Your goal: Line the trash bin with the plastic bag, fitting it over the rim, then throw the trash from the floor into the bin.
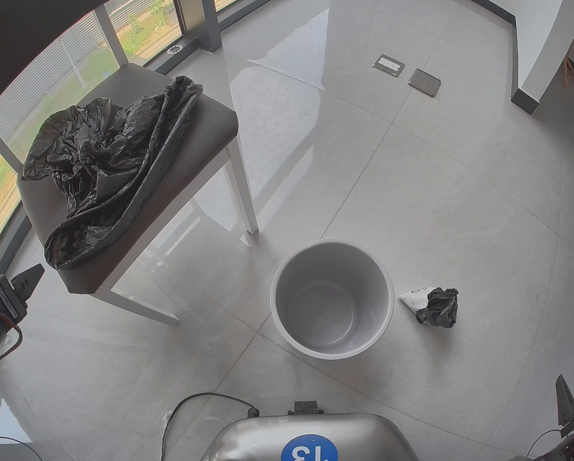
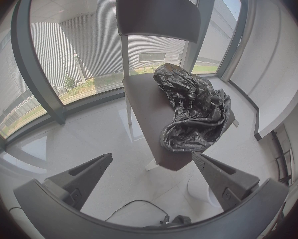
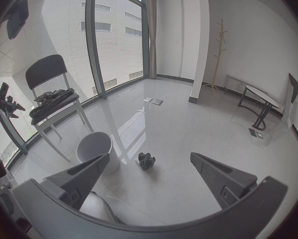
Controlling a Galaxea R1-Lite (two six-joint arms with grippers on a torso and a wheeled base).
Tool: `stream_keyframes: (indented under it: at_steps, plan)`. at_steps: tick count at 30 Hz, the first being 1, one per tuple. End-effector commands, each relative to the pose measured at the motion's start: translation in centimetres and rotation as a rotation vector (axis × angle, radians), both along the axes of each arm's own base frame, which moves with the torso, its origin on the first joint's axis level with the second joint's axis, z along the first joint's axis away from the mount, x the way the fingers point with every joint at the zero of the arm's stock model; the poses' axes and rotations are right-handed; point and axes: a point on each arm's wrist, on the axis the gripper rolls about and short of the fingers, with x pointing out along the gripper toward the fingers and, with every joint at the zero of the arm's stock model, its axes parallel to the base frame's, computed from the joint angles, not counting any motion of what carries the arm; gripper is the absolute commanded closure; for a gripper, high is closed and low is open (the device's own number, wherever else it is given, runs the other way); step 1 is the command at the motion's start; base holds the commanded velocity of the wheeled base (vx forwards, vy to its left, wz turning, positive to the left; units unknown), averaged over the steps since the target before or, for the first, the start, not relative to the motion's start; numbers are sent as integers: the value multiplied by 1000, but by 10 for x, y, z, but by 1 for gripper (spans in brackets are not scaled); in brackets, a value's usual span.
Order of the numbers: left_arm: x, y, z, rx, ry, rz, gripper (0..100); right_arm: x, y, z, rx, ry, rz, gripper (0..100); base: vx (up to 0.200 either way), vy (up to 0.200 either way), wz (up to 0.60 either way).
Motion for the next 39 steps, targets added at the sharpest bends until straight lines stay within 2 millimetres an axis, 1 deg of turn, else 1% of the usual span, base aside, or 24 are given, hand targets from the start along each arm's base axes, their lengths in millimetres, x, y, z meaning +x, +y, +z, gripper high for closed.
stream_keyframes:
  at_steps: [1, 6, 12, 20, 22, 23, 24, 30, 39]
  plan:
    - [13, 1, -12, -29, 38, 1, 0, 1, 0, -4, 1, 17, -1, 0, 0, 0, 0]
    - [25, 1, -15, -41, -24, -2, 0, 1, 0, -4, 1, 19, 0, 0, 0, 0, 0]
    - [38, -1, -20, -42, -43, 8, 0, 1, 0, -4, 1, 17, -1, 0, 0, 0, 0]
    - [54, -6, -22, 16, -48, -6, 0, 1, 0, -4, 1, 17, -1, 0, 0, 0, 0]
    - [65, -6, -24, 17, -57, 0, 0, 1, 0, -4, 1, 19, 0, 0, 0, 0, 0]
    - [66, -5, -24, 17, -58, 2, 0, 1, 0, -4, 1, 19, -1, 0, 0, 0, 0]
    - [71, -5, -24, 19, -70, 0, 0, 1, 0, -4, 1, 19, 0, 0, 0, 0, 0]
    - [87, -5, -26, 21, -75, 14, 0, 1, 0, -4, 1, 17, 0, 0, 0, 0, 0]
    - [95, -4, -27, 24, -86, 24, 0, 1, 0, -4, 1, 17, -1, 0, 0, 0, 0]
